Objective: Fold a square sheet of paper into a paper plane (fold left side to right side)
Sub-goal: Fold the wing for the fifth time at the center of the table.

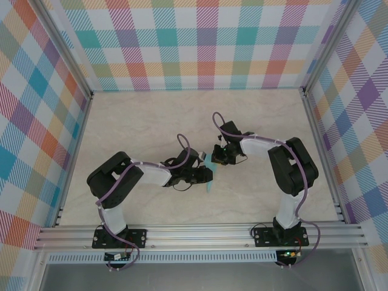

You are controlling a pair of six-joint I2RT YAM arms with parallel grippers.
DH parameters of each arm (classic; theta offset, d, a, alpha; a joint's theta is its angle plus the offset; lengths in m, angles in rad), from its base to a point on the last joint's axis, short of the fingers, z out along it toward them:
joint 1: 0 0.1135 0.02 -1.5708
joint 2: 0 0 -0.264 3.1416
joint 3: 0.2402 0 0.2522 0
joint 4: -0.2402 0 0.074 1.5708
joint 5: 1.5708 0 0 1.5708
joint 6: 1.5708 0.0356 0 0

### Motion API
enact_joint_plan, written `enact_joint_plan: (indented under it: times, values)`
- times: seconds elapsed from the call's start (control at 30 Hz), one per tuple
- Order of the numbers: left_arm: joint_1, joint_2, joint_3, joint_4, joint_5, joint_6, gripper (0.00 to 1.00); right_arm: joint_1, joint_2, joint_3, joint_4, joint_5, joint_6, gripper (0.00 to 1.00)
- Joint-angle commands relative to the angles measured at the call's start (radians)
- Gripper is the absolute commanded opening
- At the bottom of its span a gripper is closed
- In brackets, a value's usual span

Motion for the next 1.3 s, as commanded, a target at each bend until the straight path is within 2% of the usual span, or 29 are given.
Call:
enact_joint_plan:
  times: [0.0, 0.23, 0.4, 0.8, 1.03, 1.27]
  values:
    - [-0.017, 0.025, -0.036, -0.068, -0.037, -0.016, 0.19, 0.005, -0.082, 0.001, -0.023, 0.015, -0.038, 0.09]
    - [-0.025, 0.026, -0.030, -0.108, -0.070, -0.017, 0.17, 0.005, -0.245, -0.086, -0.010, 0.023, -0.050, 0.09]
    - [-0.033, 0.025, -0.015, -0.143, -0.096, -0.012, 0.16, 0.006, -0.285, -0.151, 0.032, -0.035, -0.023, 0.09]
    - [-0.047, 0.035, 0.005, -0.173, -0.113, -0.002, 0.14, 0.031, -0.149, -0.170, 0.171, -0.119, 0.037, 0.09]
    - [-0.048, 0.041, 0.007, -0.175, -0.110, -0.001, 0.13, 0.035, -0.079, -0.152, 0.186, -0.109, 0.031, 0.09]
    - [-0.049, 0.047, 0.009, -0.193, -0.114, -0.019, 0.11, 0.034, -0.043, -0.139, 0.157, -0.041, -0.021, 0.10]
